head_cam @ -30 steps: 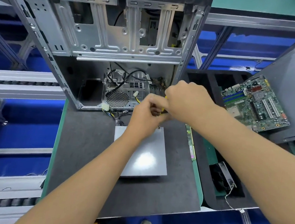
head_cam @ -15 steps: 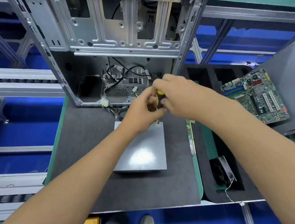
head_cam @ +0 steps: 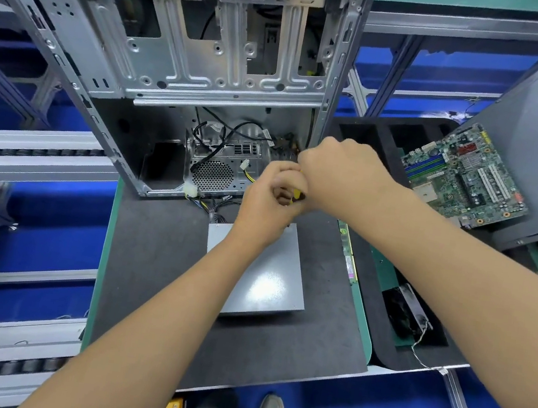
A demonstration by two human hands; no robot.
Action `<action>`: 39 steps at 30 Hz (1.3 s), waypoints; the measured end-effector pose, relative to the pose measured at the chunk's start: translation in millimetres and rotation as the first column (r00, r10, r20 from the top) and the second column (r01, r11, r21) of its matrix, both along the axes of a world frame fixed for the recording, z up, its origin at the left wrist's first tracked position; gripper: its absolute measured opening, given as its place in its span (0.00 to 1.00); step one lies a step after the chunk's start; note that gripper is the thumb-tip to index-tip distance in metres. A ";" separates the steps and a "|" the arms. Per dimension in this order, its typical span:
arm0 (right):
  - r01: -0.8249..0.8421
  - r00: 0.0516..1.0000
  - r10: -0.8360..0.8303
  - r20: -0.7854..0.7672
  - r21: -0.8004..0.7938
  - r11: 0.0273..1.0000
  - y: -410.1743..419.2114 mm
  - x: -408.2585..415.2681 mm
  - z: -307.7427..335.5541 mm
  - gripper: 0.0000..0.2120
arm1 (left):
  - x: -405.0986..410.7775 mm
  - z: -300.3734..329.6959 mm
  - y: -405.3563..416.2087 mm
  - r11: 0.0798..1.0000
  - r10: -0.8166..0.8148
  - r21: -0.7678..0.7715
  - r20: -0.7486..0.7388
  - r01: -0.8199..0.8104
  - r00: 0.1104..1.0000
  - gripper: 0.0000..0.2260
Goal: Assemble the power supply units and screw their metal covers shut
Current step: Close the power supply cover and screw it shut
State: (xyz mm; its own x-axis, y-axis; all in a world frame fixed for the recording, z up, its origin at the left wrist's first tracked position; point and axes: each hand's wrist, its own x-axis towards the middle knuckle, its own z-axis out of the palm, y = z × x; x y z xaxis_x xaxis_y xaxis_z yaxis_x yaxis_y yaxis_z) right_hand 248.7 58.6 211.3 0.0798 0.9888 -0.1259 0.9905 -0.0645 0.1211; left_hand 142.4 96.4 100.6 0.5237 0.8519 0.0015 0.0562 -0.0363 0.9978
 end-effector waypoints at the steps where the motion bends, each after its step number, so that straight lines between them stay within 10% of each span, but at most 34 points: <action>1: -0.028 0.994 0.026 -0.104 -0.021 0.999 -2.6 0.8 -1.0 0.12 | 0.5 0.3 0.7 1.000 0.023 0.012 -0.011 -0.023 1.000 0.20; 3: -0.133 0.966 0.118 -0.230 -0.055 0.990 -6.9 2.5 -1.8 0.14 | -1.5 -0.8 4.0 1.000 -0.006 0.005 0.000 0.006 1.000 0.25; 9: 0.024 0.998 -0.024 0.054 -0.008 1.000 -5.2 3.5 -2.0 0.07 | 1.7 -3.0 -2.9 1.000 0.011 -0.007 0.028 -0.011 1.000 0.32; 13: -0.094 0.950 0.069 -0.303 -0.067 0.993 -12.3 9.8 2.4 0.13 | -3.1 -4.8 1.3 1.000 -0.006 0.022 -0.010 0.006 1.000 0.29; 19: 0.027 0.999 -0.028 0.018 0.034 0.999 -6.4 3.1 -4.6 0.12 | 1.7 1.3 -5.6 0.997 0.013 0.077 -0.005 -0.012 1.000 0.32; 24: -0.114 0.961 0.086 -0.263 -0.092 0.989 -10.1 11.0 -4.1 0.11 | -5.3 -6.6 -0.8 0.995 0.001 0.102 -0.033 0.002 0.999 0.32; 28: -0.055 0.998 0.057 0.020 -0.059 0.997 -5.5 5.4 -4.7 0.13 | -1.2 -0.3 -4.3 0.995 0.016 0.095 -0.006 -0.015 1.000 0.36; 34: -0.120 0.960 0.106 -0.258 -0.043 0.992 -5.7 -0.9 -2.6 0.12 | -8.2 -8.3 0.1 0.992 0.087 0.093 -0.025 -0.084 0.996 0.28; 39: -0.060 0.998 0.060 -0.019 -0.006 0.998 2.3 -6.4 4.1 0.10 | -6.7 -7.0 -4.1 0.993 0.024 0.117 -0.007 -0.023 1.000 0.30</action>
